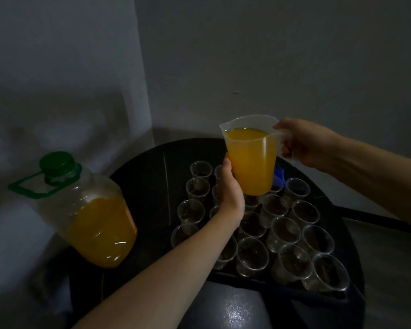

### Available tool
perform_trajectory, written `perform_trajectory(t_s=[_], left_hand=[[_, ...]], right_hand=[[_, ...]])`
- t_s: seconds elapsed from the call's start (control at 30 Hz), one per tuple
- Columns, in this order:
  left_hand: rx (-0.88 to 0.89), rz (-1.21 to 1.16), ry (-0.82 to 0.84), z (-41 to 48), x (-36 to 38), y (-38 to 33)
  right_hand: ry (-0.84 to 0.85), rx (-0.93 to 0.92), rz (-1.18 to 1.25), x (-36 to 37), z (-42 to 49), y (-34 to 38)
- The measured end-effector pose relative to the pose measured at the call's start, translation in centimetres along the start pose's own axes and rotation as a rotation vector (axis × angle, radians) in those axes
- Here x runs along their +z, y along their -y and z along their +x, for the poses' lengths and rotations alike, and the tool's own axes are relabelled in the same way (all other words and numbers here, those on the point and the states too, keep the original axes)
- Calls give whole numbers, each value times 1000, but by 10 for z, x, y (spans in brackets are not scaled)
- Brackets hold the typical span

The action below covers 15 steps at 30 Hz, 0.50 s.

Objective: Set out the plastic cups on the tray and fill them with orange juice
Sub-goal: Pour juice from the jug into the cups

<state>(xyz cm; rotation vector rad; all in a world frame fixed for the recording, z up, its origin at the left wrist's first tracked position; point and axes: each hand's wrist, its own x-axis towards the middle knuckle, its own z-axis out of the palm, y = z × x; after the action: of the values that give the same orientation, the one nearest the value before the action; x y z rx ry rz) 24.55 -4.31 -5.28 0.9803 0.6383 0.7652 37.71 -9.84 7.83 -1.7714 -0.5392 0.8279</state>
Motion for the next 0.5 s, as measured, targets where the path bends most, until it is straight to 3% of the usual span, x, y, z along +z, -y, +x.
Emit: perform_trajectory(t_s=[0.5], left_hand=[[-69, 18, -19, 19, -9, 9]], right_hand=[[-6, 29, -91, 19, 11, 15]])
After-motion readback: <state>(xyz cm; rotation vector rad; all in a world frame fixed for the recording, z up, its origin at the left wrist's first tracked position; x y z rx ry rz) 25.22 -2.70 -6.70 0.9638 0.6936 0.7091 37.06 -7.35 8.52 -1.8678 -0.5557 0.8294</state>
